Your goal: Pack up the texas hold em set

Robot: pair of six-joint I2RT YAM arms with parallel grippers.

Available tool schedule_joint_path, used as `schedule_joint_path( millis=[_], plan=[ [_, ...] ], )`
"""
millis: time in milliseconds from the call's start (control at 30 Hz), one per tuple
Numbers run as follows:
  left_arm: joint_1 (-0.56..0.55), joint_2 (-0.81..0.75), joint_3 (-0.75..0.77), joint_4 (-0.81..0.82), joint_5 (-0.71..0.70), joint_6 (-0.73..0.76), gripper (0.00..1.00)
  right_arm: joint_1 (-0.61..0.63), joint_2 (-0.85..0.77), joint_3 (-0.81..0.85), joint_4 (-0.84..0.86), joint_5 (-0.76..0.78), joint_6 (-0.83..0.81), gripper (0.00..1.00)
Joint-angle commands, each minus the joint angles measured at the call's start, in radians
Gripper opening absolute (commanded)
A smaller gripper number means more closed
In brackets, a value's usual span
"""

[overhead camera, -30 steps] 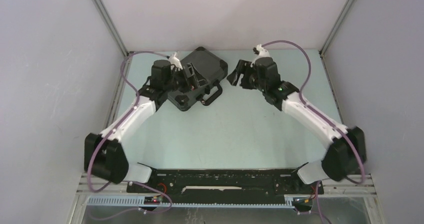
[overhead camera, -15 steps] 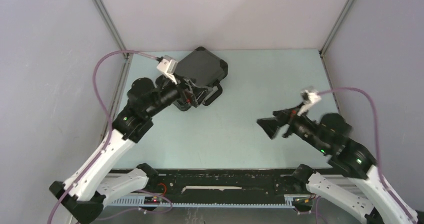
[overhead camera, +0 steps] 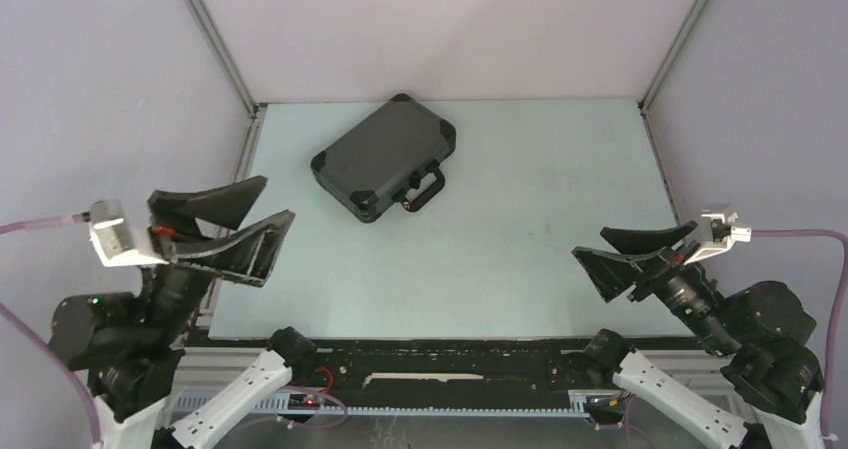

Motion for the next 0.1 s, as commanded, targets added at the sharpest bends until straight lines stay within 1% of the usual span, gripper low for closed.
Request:
schedule_joint_path(
  millis=[0,67],
  plan=[
    [-0.004,0.012,0.017,-0.075,-0.074,-0.022,1.0,0.006,0.013,-0.039,0.137,0.048,0.004,0.99],
    [-0.004,0.039,0.051,-0.104,-0.057,-0.031,1.0,0.007,0.041,-0.038,0.17,0.055,-0.004,1.0]
  ],
)
